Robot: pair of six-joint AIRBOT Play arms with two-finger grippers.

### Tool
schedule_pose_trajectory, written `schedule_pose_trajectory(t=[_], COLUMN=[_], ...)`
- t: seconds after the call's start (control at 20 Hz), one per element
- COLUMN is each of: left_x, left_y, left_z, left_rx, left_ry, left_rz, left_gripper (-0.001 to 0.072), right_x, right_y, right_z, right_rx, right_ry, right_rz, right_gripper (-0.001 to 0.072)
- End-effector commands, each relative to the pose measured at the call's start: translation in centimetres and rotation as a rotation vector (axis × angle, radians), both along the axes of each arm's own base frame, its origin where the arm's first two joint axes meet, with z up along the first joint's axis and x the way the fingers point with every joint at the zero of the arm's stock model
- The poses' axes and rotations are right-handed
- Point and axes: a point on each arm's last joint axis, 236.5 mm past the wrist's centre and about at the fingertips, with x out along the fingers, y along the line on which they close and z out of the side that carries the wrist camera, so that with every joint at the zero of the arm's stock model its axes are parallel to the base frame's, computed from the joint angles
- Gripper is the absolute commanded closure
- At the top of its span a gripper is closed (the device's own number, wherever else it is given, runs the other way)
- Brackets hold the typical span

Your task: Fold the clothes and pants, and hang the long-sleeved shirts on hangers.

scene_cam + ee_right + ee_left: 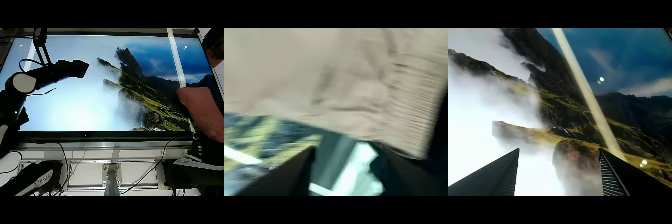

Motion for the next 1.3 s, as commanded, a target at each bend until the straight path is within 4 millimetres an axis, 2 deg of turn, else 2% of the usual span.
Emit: schedule_pose_trajectory(t=[0.0,0.05,0.1,0.15,0.2,0.3,0.4,0.45,0.5,0.6,0.65,0.7,0.8,0.85,0.9,1.0,1.25], left_x=[-0.4,-0.8,-1.2,-1.9,-2.9,-4.5,-5.9,-6.3,-6.5,-7.1,-7.6,-8.1,-9.2,-9.4,-9.5,-9.6,-9.7], left_y=[0.9,1.4,1.9,2.4,2.8,3.6,4.5,5.0,5.4,5.9,6.3,6.8,8.1,8.5,8.6,8.6,8.6], left_z=[2.0,3.7,5.8,8.0,10.3,14.1,16.6,17.2,17.3,15.3,13.4,11.6,9.0,8.5,8.3,8.2,8.1], left_rx=[-0.009,-0.012,-0.018,-0.02,-0.015,-0.002,-0.007,0.004,0.003,-0.006,0.039,0.074,0.148,0.171,0.177,0.178,0.18], left_ry=[-0.042,-0.083,-0.123,-0.154,-0.177,-0.2,-0.201,-0.203,-0.188,-0.073,-0.002,0.072,0.177,0.197,0.204,0.208,0.212], left_rz=[0.017,0.024,0.029,0.024,0.011,-0.012,-0.009,-0.007,-0.001,0.013,0.011,0.019,0.038,0.043,0.042,0.04,0.039], left_gripper=[0.0534,0.0696,0.0696,0.0696,0.0697,0.0697,0.0696,0.0696,0.0696,0.0696,0.0696,0.0696,0.0696,0.0695,0.0695,0.0695,0.0695], right_x=[11.8,15.3,17.7,19.3,20.1,20.7,20.7,21.0,21.3,22.0,22.3,22.4,22.3,22.1,22.3,22.2,22.4], right_y=[4.8,7.6,10.9,14.6,18.1,24.0,28.3,29.8,30.8,32.4,32.7,32.4,29.9,28.6,27.6,26.8,26.5], right_z=[11.5,17.3,23.1,28.4,32.3,37.4,40.5,40.8,40.1,36.4,33.5,30.5,24.5,22.8,22.2,21.6,21.7], right_rx=[0.109,0.14,0.172,0.194,0.19,0.133,0.142,0.162,0.185,0.211,0.192,0.146,-0.007,-0.067,-0.11,-0.138,-0.152], right_ry=[-0.584,-0.809,-1.002,-1.16,-1.256,-1.36,-1.445,-1.456,-1.437,-1.323,-1.225,-1.113,-0.86,-0.777,-0.741,-0.71,-0.713], right_rz=[0.146,0.233,0.324,0.419,0.51,0.65,0.714,0.725,0.743,0.795,0.828,0.857,0.889,0.888,0.875,0.868,0.86], right_gripper=[0.0702,0.0695,0.0695,0.0695,0.0695,0.0696,0.0696,0.0696,0.0696,0.0696,0.0696,0.0696,0.0696,0.0695,0.0695,0.0694,0.0694])
